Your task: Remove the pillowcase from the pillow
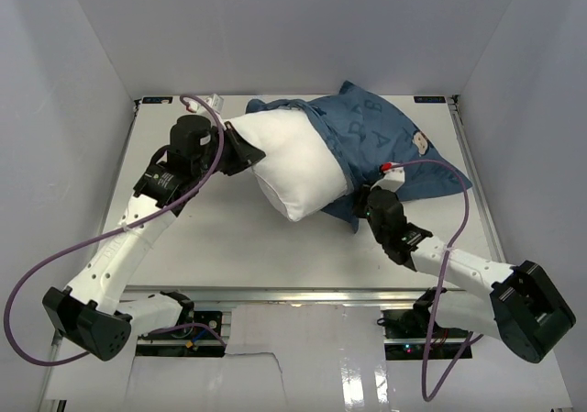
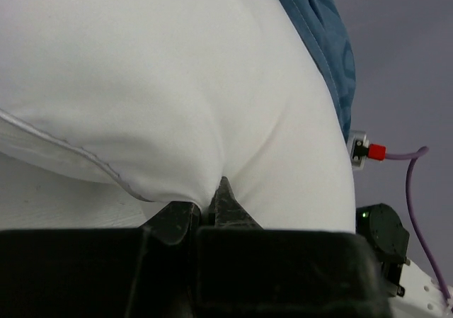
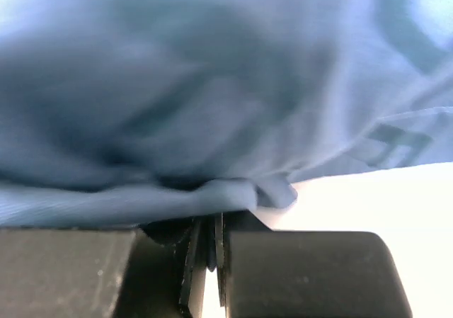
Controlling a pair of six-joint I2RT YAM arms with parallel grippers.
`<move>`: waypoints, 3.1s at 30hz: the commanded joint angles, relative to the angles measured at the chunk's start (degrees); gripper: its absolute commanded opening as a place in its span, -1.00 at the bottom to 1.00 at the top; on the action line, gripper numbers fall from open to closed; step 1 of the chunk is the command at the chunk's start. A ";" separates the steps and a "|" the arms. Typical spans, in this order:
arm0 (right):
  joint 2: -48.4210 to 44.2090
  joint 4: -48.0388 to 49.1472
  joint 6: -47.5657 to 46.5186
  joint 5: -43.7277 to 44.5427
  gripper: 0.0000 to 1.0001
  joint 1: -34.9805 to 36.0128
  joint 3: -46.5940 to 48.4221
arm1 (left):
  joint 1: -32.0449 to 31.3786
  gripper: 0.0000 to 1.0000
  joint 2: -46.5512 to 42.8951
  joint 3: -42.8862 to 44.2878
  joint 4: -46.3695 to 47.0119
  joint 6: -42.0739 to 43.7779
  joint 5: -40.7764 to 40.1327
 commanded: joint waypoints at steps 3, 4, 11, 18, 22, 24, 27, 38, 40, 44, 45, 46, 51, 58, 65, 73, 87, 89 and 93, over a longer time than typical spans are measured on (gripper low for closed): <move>2.04 2.08 0.69 -4.74 -0.85 -9.38 -0.14 | 0.95 -1.00 -4.58 3.47 0.31 3.80 3.88; 2.57 2.17 0.78 -5.18 -0.85 -11.31 0.12 | 1.12 -1.00 -4.66 3.64 -0.56 4.07 3.97; 5.03 3.22 2.98 -14.40 -0.85 -23.01 1.35 | 2.00 -1.00 -6.60 4.26 -3.20 7.32 3.70; 14.77 2.70 1.40 -18.97 -0.85 -25.30 8.03 | 2.09 -1.00 -9.23 1.72 0.48 8.73 14.30; 15.60 1.47 -4.29 -30.61 -0.75 -25.30 9.71 | 2.18 -1.00 -12.21 -4.68 6.89 9.43 22.59; 10.42 -1.86 -5.19 -34.17 -0.19 -25.12 8.13 | 2.09 -1.00 -13.27 -7.41 9.96 9.96 24.87; -4.25 -8.45 -7.30 -35.68 0.32 -24.42 6.19 | 2.18 -1.00 -14.68 -12.34 11.12 9.78 25.59; -13.36 -25.52 -17.14 -53.86 0.96 -22.15 31.04 | 1.13 -1.00 -23.56 -29.20 17.27 9.26 27.88; -5.54 -28.66 -20.74 -53.44 0.96 -19.77 38.83 | 0.69 -1.00 -25.93 -31.32 18.24 7.68 25.86; 7.11 -33.05 -27.33 -47.56 0.96 -8.12 51.40 | 0.69 -1.00 -28.57 -34.32 17.98 6.71 20.33; 12.71 -34.73 -28.65 -45.28 0.96 -6.25 54.76 | 0.69 -1.00 -28.57 -34.76 17.63 6.62 19.71; 15.64 -36.57 -31.10 -44.22 0.96 -4.75 58.27 | 0.60 -1.00 -28.57 -35.02 17.45 6.70 19.35; 36.10 -50.09 -35.68 -38.69 0.93 0.80 81.93 | 0.51 -1.00 -27.96 -36.69 16.57 5.13 16.98; 50.28 -56.36 -40.17 -36.47 0.94 2.47 93.89 | 0.51 -1.00 -31.64 -39.77 17.19 4.33 16.80; 56.62 -53.73 -40.18 -42.53 0.51 2.91 93.99 | 0.42 -1.00 -31.83 -38.19 16.57 4.77 16.89; 58.65 -48.20 -32.47 -29.53 -0.85 -3.74 95.58 | 0.42 -1.00 -30.33 -30.30 12.36 6.26 16.89; 55.57 -37.83 -26.29 -21.01 -0.85 -17.03 85.74 | 0.51 -1.00 -29.28 -14.20 0.31 7.50 5.56; 56.18 -37.56 -26.03 -21.08 -0.85 -19.14 84.94 | 0.42 -1.00 -29.28 -14.02 -1.26 7.50 1.00; 56.36 -37.47 -24.36 -25.30 -0.85 -23.36 84.24 | 0.42 -1.00 -28.93 -13.06 -2.68 7.41 -6.39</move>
